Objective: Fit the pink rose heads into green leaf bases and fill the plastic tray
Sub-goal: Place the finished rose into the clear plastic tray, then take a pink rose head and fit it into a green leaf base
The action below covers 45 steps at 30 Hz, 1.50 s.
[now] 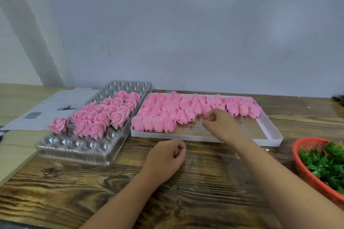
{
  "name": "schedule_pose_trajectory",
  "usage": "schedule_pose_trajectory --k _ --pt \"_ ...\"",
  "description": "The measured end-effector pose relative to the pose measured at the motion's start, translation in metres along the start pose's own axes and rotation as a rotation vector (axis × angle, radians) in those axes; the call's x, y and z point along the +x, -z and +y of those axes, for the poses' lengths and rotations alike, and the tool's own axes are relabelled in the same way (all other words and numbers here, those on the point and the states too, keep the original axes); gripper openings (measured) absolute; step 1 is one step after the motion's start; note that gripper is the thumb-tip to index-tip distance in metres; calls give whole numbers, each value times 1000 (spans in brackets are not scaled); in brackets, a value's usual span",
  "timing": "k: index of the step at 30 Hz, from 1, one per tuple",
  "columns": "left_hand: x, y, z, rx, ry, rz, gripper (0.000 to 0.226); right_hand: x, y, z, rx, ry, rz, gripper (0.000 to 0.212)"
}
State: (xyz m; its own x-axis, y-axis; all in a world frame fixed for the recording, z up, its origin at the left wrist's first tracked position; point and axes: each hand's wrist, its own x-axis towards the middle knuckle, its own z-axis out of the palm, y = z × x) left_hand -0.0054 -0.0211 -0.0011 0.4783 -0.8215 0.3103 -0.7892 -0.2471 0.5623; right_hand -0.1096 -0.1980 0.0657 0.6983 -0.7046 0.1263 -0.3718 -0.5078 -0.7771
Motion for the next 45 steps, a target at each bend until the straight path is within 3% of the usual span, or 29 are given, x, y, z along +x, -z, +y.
schedule_pose_trajectory --k 6,9,19,26,37,45 --pt "2 -2 0 -35 26 1 6 44 -15 15 269 -314 -64 7" --pt "2 -3 -2 -50 39 4 6 63 -31 18 328 -442 -37 18" --pt "6 -3 -4 -131 67 18 11 88 -60 22 54 -379 42 38" --pt "5 -3 -4 -127 50 22 14 84 -66 18 -76 -338 69 37" --pt "6 -3 -4 -134 65 21 6 84 -74 8 -51 -305 64 18" --pt "7 -3 -5 -129 78 16 9 84 -75 11 21 -336 93 17"
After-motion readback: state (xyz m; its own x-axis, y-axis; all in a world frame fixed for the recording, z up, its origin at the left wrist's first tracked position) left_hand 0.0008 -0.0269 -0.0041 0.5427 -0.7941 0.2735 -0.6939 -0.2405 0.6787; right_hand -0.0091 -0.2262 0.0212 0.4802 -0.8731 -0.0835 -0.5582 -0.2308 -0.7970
